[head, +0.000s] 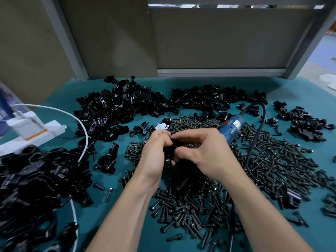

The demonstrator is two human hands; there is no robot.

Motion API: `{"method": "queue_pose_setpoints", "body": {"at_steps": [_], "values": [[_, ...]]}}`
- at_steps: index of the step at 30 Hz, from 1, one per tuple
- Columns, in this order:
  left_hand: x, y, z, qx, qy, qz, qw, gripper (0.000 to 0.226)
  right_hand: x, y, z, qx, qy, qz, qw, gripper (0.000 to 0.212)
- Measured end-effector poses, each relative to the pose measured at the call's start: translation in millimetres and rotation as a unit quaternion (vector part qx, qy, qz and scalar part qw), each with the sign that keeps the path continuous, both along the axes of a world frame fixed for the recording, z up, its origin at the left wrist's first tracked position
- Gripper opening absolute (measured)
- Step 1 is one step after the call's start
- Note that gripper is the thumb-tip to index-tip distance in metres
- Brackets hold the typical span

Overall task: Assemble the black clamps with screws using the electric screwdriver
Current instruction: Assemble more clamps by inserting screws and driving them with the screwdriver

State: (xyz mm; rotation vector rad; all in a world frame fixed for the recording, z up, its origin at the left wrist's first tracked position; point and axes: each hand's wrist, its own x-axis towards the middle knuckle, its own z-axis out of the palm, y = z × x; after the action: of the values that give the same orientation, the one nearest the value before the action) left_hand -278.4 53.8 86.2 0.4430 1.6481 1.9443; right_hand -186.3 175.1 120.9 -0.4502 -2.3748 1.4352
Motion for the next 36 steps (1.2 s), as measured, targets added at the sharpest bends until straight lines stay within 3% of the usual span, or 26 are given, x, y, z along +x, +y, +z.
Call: {"method": "queue_pose_setpoints", "body": {"at_steps": [4, 6, 13, 16, 23, 31, 36], "values": [[4, 3, 5, 0.008, -0.035, 0.011, 0.999, 0.035, -1, -1, -1, 0.020, 0.003, -0.009, 1.000, 0.032], [4, 3, 8, 0.038, -0.061, 0.020, 0.997, 0.048, -1, -5, -3, 0.028, -0.001, 0.005, 1.000, 0.031], [-5, -5, 11, 0.078, -0.191, -0.054, 0.977, 0.076, -5, -5, -10, -0.109, 0.046, 0.004, 0.993, 0.034], [-6, -5, 13, 0.074, -0.183, -0.049, 0.979, 0.077, -5, -5, -10, -0.119, 0.055, 0.008, 0.991, 0.034], [-1, 1, 7, 0.003, -0.084, -0.029, 0.996, 0.072, 0, -9, -9, -0.010, 0.031, 0.010, 0.999, 0.036], [-2, -2, 6, 0.001, -0.111, -0.026, 0.993, 0.074, -3, -4, -2, 0.027, -0.033, 0.009, 0.999, 0.043], [2, 0, 5, -0.002, -0.086, -0.067, 0.994, 0.070, 0, -3, -1, -0.016, -0.006, 0.010, 1.000, 0.034]]}}
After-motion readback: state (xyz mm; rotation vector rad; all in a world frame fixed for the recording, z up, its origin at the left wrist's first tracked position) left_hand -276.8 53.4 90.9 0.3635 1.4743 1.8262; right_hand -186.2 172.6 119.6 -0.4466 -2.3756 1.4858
